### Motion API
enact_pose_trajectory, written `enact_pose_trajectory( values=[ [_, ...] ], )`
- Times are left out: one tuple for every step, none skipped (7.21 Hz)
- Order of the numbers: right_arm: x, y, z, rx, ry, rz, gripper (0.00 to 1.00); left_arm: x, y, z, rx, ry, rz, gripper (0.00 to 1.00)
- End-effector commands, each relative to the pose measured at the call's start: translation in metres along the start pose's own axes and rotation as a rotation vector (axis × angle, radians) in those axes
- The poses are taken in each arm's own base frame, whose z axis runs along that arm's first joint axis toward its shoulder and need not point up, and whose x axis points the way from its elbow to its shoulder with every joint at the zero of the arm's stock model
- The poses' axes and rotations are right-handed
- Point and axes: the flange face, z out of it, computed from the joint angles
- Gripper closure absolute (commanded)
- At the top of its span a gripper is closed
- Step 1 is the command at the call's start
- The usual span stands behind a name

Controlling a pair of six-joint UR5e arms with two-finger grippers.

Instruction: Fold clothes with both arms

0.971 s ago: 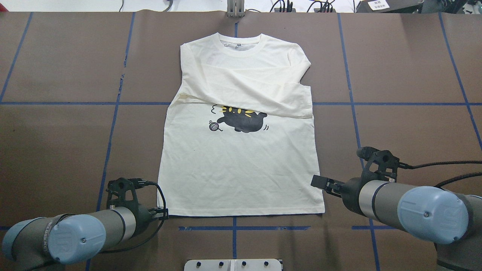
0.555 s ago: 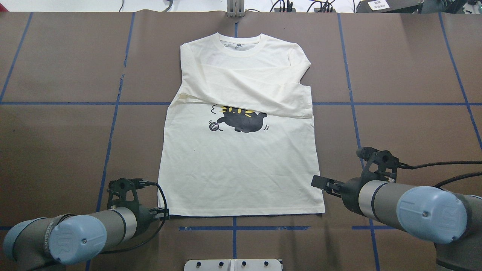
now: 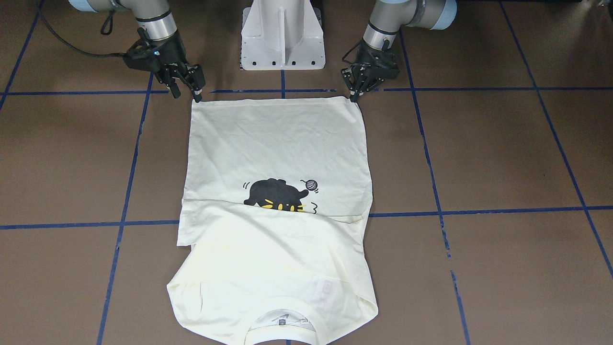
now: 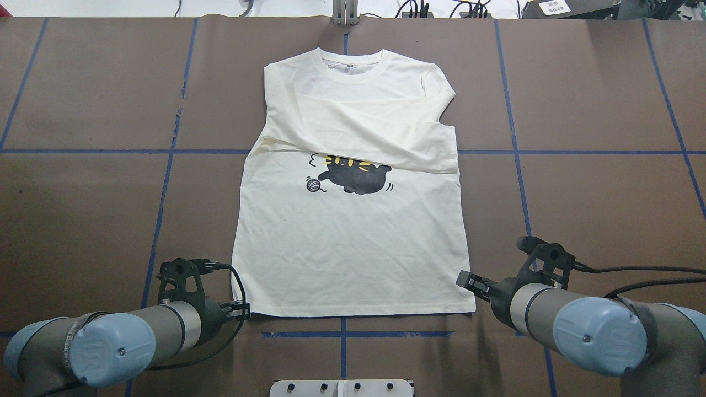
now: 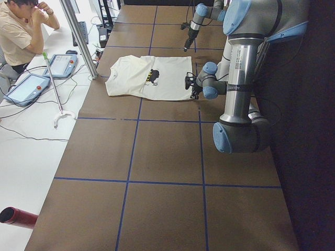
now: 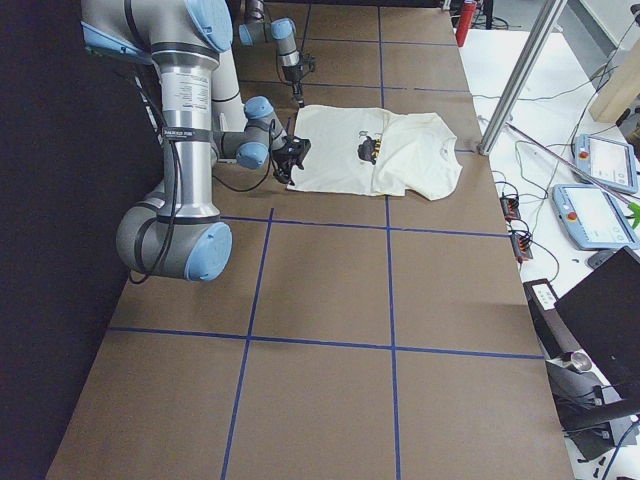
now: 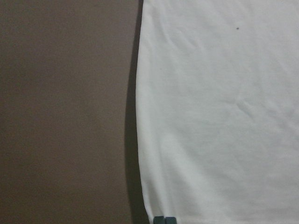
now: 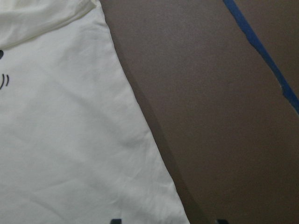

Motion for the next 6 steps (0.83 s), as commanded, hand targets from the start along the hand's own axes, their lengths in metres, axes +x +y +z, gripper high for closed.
enact_pose_trajectory(
  values=[
    [0.011, 0.022, 0.025, 0.023, 0.032, -0.004, 0.44, 0.001, -0.009, -0.005, 0.016, 0.009, -0.009, 1.0],
    [0.012, 0.029, 0.026, 0.013, 0.035, -0.013, 0.45, 0.001, -0.011, -0.005, 0.019, 0.008, -0.011, 1.0],
    [0.013, 0.033, 0.026, 0.008, 0.036, -0.016, 0.46, 0.001, -0.011, -0.005, 0.021, 0.008, -0.011, 1.0],
    [0.014, 0.036, 0.026, 0.005, 0.038, -0.02, 0.53, 0.001, -0.013, -0.006, 0.039, 0.007, -0.011, 1.0],
    [0.014, 0.036, 0.026, 0.004, 0.038, -0.02, 0.72, 0.0, -0.013, -0.006, 0.039, 0.006, -0.011, 1.0],
    [0.013, 0.036, 0.027, 0.006, 0.038, -0.02, 1.0, 0.001, -0.013, -0.006, 0.039, 0.009, -0.011, 1.0]
  ],
)
